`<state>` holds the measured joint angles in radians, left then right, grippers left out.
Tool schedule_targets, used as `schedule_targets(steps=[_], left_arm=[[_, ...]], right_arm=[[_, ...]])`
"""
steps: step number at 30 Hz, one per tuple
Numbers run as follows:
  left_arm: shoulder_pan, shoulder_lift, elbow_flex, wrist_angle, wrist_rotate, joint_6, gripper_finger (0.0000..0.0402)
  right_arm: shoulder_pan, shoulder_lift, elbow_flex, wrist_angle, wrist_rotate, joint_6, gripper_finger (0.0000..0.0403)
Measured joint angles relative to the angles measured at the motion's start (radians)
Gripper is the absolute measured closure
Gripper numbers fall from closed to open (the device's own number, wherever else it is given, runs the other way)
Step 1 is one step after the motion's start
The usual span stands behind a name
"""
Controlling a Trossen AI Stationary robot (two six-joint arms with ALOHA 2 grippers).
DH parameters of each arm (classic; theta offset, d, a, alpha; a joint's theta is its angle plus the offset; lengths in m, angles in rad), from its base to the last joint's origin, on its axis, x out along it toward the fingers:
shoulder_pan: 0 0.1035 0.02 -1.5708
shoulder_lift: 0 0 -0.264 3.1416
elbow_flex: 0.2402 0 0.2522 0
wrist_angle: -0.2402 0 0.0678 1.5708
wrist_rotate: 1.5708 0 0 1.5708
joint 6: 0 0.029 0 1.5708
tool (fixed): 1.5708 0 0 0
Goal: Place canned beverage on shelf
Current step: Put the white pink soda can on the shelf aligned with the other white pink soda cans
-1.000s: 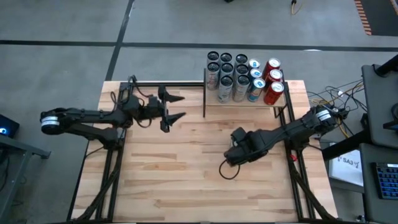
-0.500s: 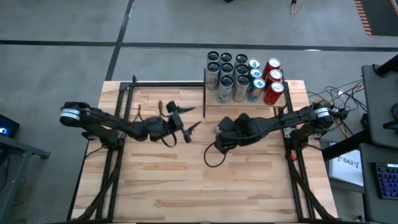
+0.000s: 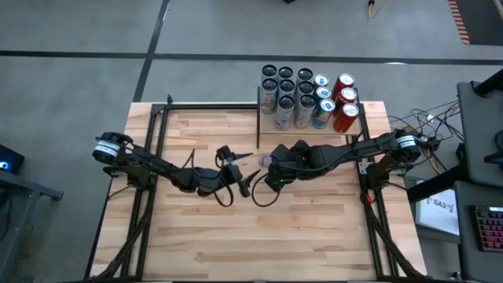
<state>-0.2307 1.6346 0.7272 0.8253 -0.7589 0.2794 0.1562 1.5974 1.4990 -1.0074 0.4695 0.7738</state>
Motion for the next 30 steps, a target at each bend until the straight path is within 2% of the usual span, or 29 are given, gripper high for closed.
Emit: schedule_targets(steps=[8, 16, 24, 30], left_arm=[[-0.003, -0.009, -0.001, -0.02, 0.009, -0.007, 0.0113], [-0.001, 0.0, 0.048, -0.05, 0.009, -0.002, 0.0051], [0.0, 0.082, 0.086, -0.082, 0.007, 0.02, 0.0033], [0.007, 0.159, 0.121, -0.074, -0.045, 0.042, 0.0032]], right_arm=[[-0.002, 0.0, 0.0, 0.007, -0.002, 0.002, 0.0157], [-0.002, 0.001, -0.001, 0.025, 0.001, 0.057, 0.0157], [-0.009, 0.001, -0.001, 0.093, 0.003, 0.061, 0.0157], [-0.008, 0.001, -0.001, 0.108, -0.004, 0.053, 0.0157]])
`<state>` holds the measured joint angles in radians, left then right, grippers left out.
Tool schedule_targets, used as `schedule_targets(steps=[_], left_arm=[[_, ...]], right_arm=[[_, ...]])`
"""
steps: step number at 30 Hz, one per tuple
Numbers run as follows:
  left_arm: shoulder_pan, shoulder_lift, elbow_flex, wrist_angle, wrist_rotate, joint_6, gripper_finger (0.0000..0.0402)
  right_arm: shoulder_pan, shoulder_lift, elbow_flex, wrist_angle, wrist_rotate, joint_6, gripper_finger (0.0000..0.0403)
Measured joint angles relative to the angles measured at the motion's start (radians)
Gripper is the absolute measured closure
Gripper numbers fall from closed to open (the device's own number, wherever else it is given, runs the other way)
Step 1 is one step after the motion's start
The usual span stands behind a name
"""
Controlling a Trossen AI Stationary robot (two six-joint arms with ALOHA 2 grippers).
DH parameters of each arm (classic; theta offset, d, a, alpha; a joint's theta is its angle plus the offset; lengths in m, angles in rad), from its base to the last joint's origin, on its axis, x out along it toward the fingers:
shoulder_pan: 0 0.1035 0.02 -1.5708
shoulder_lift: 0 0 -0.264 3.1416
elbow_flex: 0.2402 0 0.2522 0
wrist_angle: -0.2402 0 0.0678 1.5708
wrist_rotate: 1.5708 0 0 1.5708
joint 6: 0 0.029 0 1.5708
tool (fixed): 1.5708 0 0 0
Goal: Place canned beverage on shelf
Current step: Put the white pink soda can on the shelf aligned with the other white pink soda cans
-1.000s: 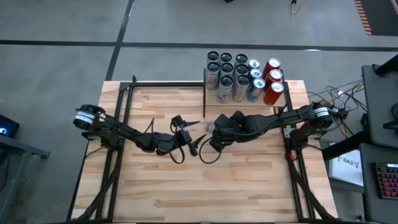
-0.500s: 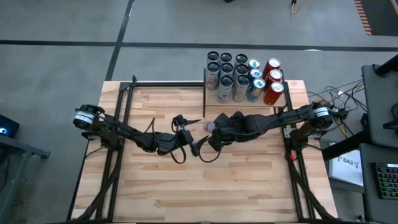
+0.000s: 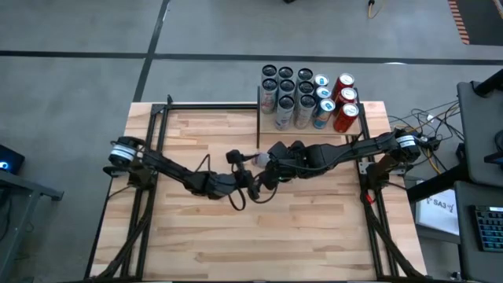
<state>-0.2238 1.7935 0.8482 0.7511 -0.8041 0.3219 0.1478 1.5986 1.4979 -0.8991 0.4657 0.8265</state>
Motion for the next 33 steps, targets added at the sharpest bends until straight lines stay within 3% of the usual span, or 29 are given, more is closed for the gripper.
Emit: schedule_targets(steps=[9, 23, 28, 33], left_arm=[[0.02, 0.066, 0.025, 0.026, -0.1, 0.071, 0.0032], [0.037, 0.066, 0.026, 0.086, -0.066, 0.089, 0.0037], [0.037, 0.066, 0.026, 0.087, -0.061, 0.089, 0.0067], [0.037, 0.066, 0.026, 0.085, -0.056, 0.094, 0.0131]], right_arm=[[0.0, 0.0, 0.0, 0.028, -0.031, 0.011, 0.0157], [-0.003, 0.0, 0.0, 0.089, -0.055, 0.02, 0.0157], [-0.004, 0.0, 0.0, 0.097, -0.054, 0.02, 0.0157], [-0.005, 0.0, 0.0, 0.103, -0.051, 0.02, 0.0145]])
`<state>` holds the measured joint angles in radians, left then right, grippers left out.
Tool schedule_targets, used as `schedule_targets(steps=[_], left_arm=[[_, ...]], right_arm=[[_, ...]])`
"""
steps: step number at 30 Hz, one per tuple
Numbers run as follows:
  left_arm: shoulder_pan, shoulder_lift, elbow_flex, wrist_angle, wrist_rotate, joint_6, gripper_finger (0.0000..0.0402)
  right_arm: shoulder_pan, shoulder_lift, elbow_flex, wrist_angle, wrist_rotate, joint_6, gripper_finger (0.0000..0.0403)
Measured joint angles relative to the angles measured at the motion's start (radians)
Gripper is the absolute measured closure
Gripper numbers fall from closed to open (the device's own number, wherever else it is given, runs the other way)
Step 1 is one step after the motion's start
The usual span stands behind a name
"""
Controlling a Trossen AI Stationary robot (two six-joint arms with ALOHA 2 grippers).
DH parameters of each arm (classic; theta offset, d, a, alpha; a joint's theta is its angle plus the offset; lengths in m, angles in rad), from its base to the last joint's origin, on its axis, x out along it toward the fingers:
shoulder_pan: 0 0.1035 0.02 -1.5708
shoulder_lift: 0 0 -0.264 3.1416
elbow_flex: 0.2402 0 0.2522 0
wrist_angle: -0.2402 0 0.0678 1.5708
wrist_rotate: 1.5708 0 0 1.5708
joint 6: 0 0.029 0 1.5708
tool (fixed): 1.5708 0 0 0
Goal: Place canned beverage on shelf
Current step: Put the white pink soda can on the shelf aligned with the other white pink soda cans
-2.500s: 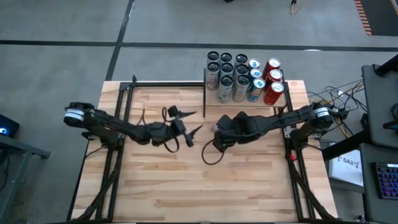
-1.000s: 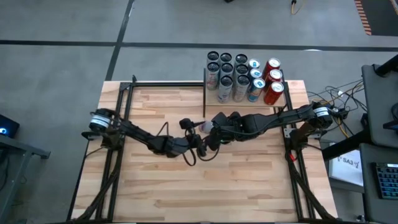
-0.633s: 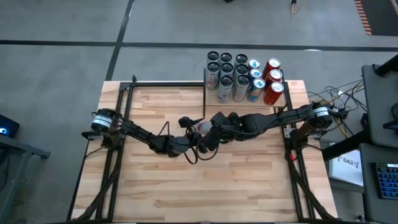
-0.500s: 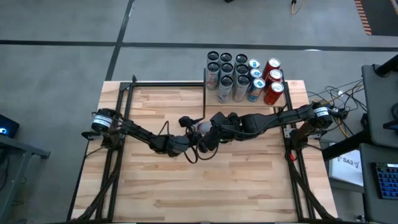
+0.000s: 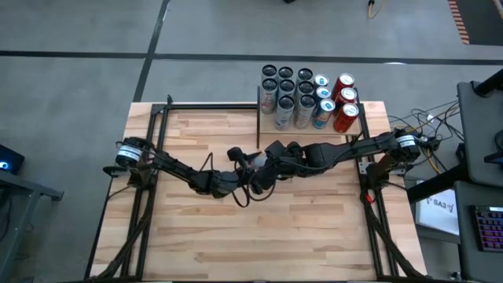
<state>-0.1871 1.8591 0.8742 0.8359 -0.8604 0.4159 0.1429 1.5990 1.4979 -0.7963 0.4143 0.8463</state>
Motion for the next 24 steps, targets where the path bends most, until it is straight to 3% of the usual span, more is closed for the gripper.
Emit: schedule_targets(steps=[3, 24], left_arm=[[0.0, 0.0, -0.001, -0.002, 0.006, 0.002, 0.016], [0.0, -0.026, -0.002, -0.015, 0.013, -0.014, 0.0161]], right_arm=[[0.0, 0.0, 0.0, 0.002, -0.002, -0.002, 0.0136], [0.001, -0.085, 0.001, 0.004, 0.088, -0.088, 0.0079]])
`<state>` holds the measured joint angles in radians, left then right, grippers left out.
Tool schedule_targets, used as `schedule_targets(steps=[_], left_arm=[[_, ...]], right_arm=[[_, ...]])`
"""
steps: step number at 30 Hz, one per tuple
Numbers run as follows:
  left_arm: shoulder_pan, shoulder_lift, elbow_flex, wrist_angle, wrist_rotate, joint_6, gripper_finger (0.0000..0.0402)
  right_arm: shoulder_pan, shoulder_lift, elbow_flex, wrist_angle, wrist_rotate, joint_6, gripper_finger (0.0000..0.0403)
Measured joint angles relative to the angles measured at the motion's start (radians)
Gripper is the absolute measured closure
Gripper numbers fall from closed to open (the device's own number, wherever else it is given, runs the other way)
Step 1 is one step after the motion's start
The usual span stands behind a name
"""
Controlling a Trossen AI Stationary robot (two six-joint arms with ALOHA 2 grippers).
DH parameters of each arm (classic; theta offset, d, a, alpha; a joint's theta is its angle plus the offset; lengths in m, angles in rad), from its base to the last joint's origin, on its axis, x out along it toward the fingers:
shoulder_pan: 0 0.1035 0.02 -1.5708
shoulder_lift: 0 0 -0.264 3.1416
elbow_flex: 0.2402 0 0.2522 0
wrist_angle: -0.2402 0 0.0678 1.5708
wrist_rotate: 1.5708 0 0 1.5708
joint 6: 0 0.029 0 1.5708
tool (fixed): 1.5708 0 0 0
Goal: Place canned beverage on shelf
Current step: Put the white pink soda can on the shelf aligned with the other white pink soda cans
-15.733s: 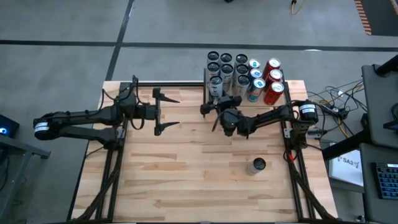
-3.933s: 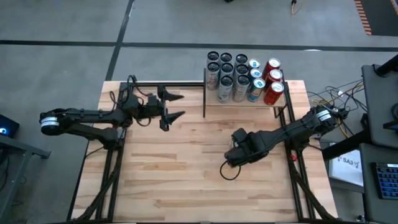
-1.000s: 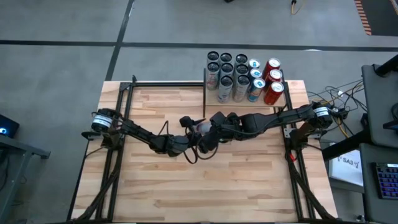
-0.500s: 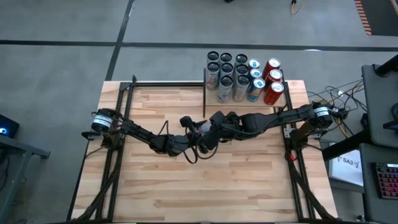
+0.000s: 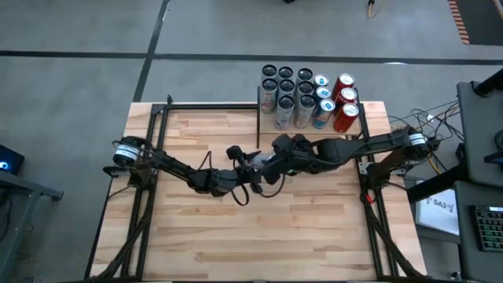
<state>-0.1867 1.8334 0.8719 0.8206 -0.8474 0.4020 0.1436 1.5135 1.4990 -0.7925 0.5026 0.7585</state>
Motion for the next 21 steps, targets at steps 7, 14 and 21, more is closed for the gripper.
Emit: schedule_targets(steps=[7, 14, 21], left_arm=[[0.003, -0.069, -0.005, 0.002, 0.047, -0.029, 0.0162], [0.074, -0.145, -0.005, 0.046, 0.243, -0.106, 0.0162], [0.229, -0.148, 0.002, 0.123, 0.484, -0.332, 0.0162]], right_arm=[[0.035, -0.13, 0.0, 0.013, 0.139, -0.114, 0.0078], [0.151, -0.257, -0.03, 0.02, 0.362, -0.253, 0.0078], [0.22, -0.328, -0.123, 0.019, 0.496, -0.262, 0.0079]])
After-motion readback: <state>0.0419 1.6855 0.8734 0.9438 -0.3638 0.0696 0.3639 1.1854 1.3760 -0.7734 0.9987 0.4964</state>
